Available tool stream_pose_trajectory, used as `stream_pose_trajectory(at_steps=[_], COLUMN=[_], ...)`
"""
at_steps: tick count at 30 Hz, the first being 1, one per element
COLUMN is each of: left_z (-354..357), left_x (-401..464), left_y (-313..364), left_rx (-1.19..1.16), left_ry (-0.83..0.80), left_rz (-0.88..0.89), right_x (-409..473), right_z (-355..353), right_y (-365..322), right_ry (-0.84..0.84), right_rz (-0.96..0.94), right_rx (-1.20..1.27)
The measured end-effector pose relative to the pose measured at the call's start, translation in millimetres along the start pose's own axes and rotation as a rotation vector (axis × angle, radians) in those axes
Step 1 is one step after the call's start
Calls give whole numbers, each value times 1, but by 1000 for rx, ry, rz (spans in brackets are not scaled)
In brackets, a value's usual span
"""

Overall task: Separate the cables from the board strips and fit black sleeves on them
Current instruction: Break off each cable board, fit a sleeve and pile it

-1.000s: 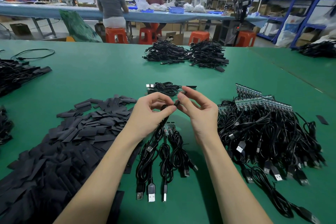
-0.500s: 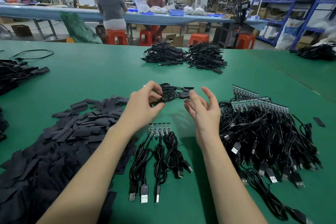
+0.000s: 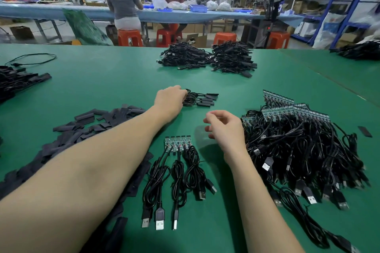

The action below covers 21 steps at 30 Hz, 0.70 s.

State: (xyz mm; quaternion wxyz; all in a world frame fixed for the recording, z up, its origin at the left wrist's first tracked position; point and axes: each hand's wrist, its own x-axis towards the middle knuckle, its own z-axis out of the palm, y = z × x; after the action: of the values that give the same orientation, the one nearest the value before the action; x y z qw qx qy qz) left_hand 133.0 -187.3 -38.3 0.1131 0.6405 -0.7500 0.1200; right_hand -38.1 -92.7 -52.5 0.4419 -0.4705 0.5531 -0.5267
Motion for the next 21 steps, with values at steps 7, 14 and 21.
stream_pose_trajectory(at_steps=[7, 14, 21], left_z=[-10, -23, -44], left_x=[-25, -104, -122], left_y=[6, 8, 8], left_rx=[-228, -702, -1445], left_ry=[81, 74, -242], left_rz=[-126, -219, -329], right_x=[-6, -10, -12], right_z=[2, 0, -12], right_y=[0, -10, -17], right_ry=[-252, -405, -416], right_rz=[-187, -48, 180], right_rx=[-780, -500, -11])
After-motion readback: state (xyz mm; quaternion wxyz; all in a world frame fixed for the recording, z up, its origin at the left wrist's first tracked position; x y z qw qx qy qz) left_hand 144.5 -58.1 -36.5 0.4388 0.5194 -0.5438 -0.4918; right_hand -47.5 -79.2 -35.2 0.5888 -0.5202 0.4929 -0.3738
